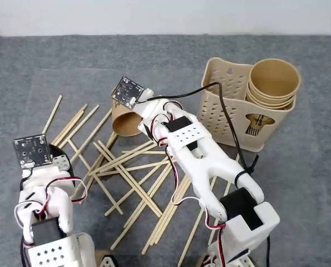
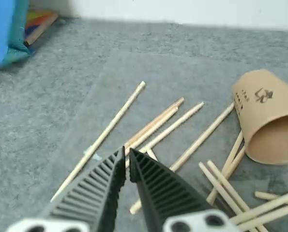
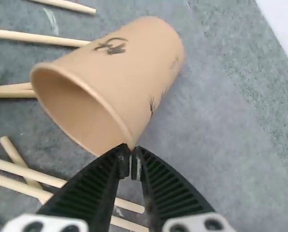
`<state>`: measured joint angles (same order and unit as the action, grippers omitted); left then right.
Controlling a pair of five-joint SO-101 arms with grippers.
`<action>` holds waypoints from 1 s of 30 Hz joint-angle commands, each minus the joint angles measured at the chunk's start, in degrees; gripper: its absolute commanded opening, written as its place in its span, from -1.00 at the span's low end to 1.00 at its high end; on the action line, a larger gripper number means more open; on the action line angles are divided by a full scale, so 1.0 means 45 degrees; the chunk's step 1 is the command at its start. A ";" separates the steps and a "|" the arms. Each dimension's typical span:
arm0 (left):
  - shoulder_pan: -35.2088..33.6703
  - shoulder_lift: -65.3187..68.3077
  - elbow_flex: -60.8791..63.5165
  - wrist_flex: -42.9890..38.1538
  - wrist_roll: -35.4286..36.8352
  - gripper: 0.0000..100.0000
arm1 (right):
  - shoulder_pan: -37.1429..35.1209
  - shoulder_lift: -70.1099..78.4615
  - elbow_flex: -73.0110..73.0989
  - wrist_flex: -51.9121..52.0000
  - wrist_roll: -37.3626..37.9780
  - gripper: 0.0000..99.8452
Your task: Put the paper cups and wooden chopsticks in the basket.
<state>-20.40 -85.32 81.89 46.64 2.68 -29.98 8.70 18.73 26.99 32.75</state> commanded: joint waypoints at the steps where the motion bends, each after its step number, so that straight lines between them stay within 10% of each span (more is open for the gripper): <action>1: 0.0078 -0.0156 -0.0049 -0.0313 0.0098 -0.96 | -0.0166 -0.0557 -0.0742 -0.0107 0.0000 -0.98; 13: 0.0078 -0.0156 0.0088 -0.0332 0.0098 -0.96 | -0.0674 -0.0635 -0.1582 0.1729 -0.1954 -0.71; 30: 0.0098 -0.0156 0.0283 -0.0606 0.0098 -0.96 | 0.0010 0.2120 -0.4767 0.2120 -0.1954 -0.97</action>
<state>-20.40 -85.32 83.47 45.32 2.68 -31.56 22.33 0.88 34.90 24.48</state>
